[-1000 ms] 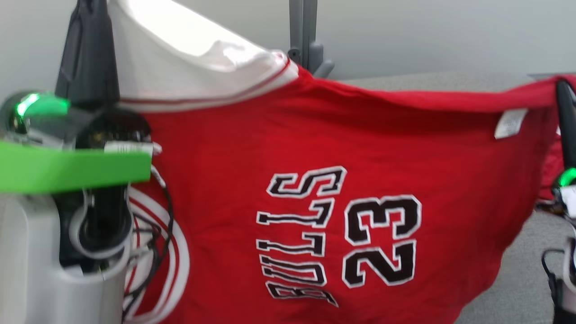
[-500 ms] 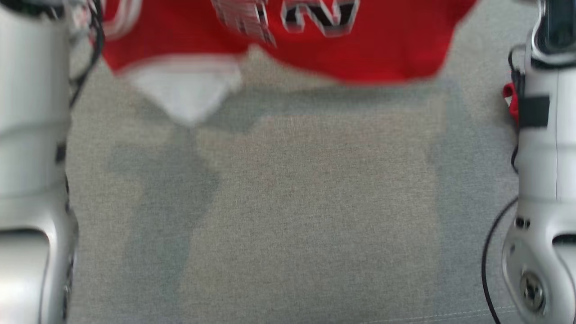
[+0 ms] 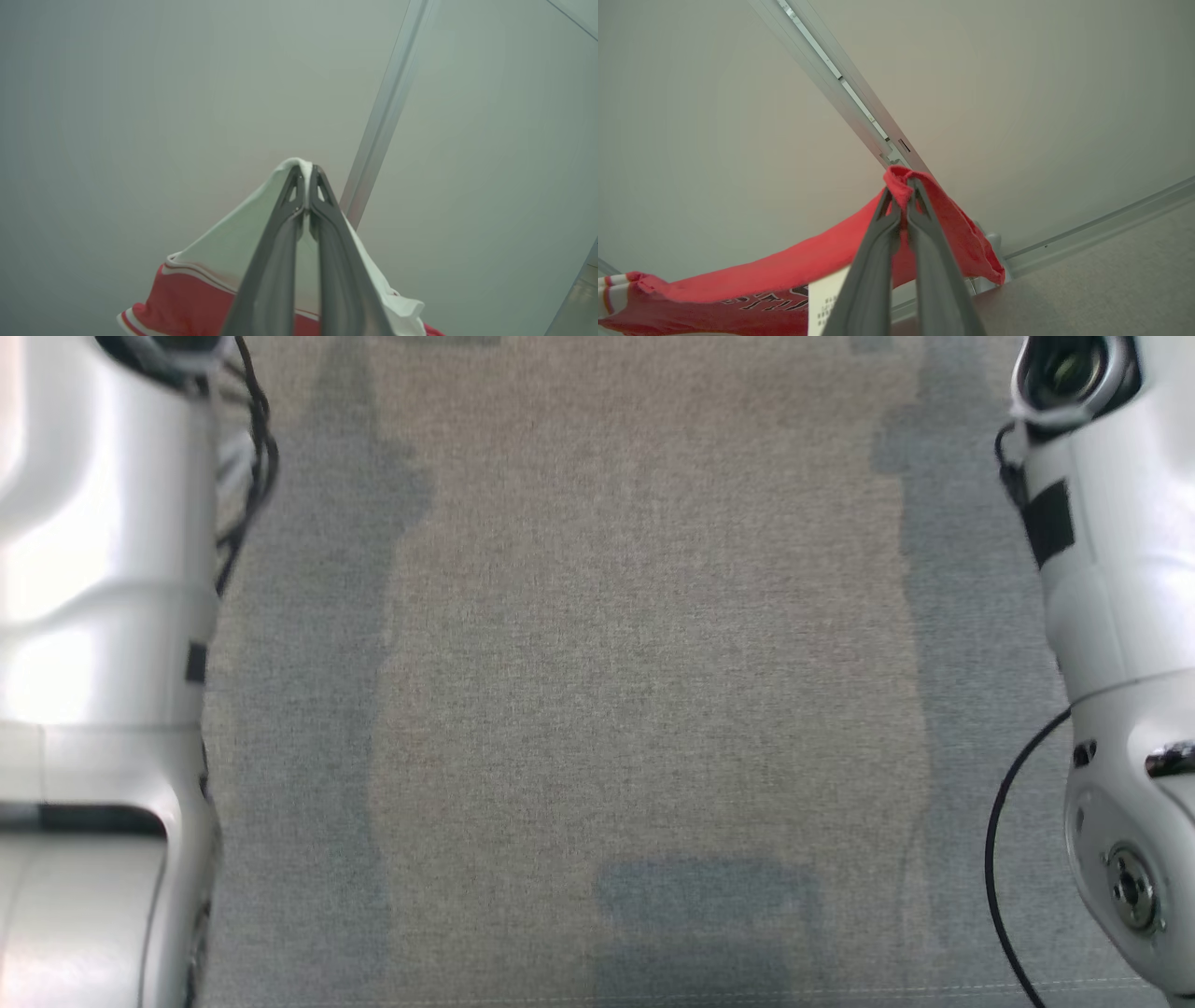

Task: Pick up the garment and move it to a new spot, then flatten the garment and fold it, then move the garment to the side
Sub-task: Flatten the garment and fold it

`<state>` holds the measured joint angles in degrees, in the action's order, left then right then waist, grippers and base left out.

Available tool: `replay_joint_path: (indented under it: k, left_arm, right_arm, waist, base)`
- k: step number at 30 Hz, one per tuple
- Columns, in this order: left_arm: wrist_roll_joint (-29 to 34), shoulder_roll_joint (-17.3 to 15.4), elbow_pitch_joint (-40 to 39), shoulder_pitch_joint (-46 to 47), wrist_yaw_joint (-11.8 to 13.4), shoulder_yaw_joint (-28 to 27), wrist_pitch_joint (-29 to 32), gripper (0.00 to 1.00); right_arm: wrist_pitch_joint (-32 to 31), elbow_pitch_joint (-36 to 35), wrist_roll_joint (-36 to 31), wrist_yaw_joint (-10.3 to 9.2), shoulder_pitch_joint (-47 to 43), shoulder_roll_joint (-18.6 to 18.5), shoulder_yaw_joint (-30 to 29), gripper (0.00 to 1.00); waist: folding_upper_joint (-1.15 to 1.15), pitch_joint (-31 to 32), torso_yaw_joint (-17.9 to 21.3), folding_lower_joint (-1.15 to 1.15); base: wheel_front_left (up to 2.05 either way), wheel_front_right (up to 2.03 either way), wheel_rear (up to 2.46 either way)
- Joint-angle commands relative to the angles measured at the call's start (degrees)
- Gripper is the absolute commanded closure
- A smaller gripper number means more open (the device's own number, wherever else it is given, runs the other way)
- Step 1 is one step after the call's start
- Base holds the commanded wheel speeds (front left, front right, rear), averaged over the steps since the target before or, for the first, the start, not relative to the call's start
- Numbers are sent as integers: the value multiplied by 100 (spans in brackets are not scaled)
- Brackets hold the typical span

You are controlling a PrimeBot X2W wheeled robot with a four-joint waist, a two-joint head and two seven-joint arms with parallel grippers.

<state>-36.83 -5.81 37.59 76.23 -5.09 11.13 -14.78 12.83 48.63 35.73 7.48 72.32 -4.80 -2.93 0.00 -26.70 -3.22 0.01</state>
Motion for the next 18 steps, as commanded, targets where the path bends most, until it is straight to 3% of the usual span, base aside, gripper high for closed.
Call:
replay_joint_path:
  k: [1,11,18]
  left_arm:
    - [-39,23,-109,-281,-70,-131,-50,100]
    - [-134,108,-2063,-2789,-241,-699,-44,100]
    - [-341,190,-3315,-4677,-244,-832,-40,100]
  right_arm:
    - [81,104,123,1,-190,-56,114,100]
    - [214,-436,1355,1,-1518,-292,915,100]
    - [232,-1555,1981,-1,-2657,-484,1071,100]
  waist:
    - [0,-564,-263,-1]
    - [0,-536,-142,-1]
    - [0,-240,-168,-1]
  base:
    - [0,0,0]
    - [0,0,0]
    - [0,0,0]
